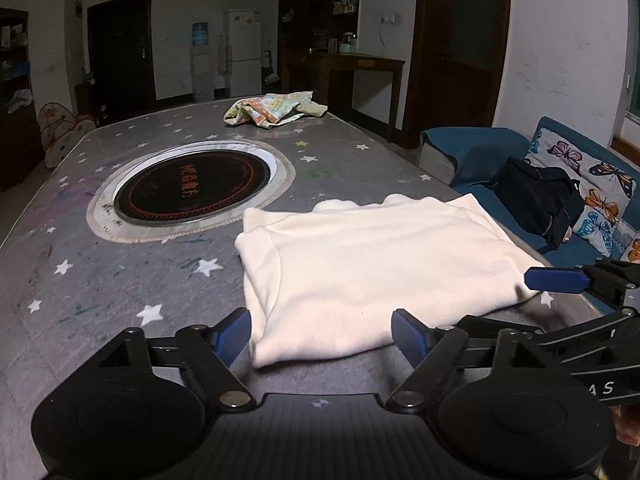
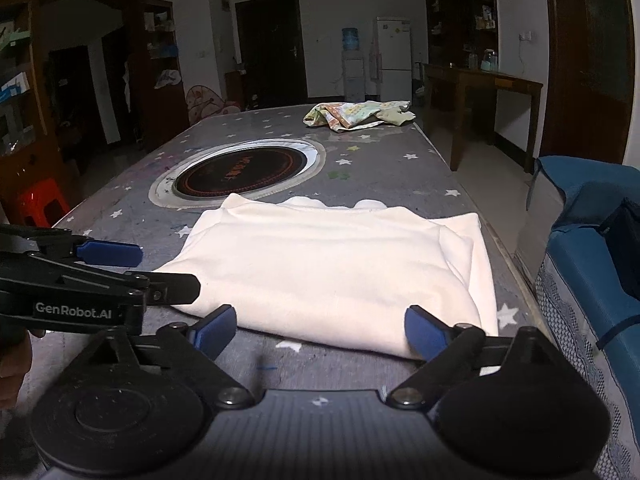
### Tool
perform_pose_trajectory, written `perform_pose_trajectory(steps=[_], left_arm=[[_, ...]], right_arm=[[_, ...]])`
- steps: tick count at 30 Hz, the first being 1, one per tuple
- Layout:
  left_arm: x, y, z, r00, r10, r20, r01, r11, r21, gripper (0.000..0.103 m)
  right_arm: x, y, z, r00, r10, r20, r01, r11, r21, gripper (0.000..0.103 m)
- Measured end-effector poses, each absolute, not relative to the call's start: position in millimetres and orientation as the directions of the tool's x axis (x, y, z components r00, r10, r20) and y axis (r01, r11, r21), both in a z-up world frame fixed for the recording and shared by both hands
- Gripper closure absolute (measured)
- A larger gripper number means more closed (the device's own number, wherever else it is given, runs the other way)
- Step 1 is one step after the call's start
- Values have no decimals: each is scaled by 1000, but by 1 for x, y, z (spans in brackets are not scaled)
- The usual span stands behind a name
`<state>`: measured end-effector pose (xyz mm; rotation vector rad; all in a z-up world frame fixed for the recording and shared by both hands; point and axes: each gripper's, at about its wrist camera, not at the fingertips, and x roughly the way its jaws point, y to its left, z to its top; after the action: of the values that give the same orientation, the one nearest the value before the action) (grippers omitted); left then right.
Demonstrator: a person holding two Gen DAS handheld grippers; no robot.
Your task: Fold clothes
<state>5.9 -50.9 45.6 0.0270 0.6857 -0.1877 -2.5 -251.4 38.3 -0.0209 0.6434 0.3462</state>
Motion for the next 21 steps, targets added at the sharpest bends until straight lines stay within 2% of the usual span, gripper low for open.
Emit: perform_pose_trajectory(steps=[7,11,21], left_arm=[[-7,-47,45,755,-141,-641,162,986,-26,7],[-13,-47,43,754,-126,-644,151,988,-16,1],[-26,-46,36,746,-108,-657,127,992,-19,0]], right_arm=[[-14,-253,36,748,293,-595,-300,950,91,0],[-21,-256,35,749,284,-598,-285,954,96,0],[-32,-257,30,740,281,-612,-272,956,110,0]])
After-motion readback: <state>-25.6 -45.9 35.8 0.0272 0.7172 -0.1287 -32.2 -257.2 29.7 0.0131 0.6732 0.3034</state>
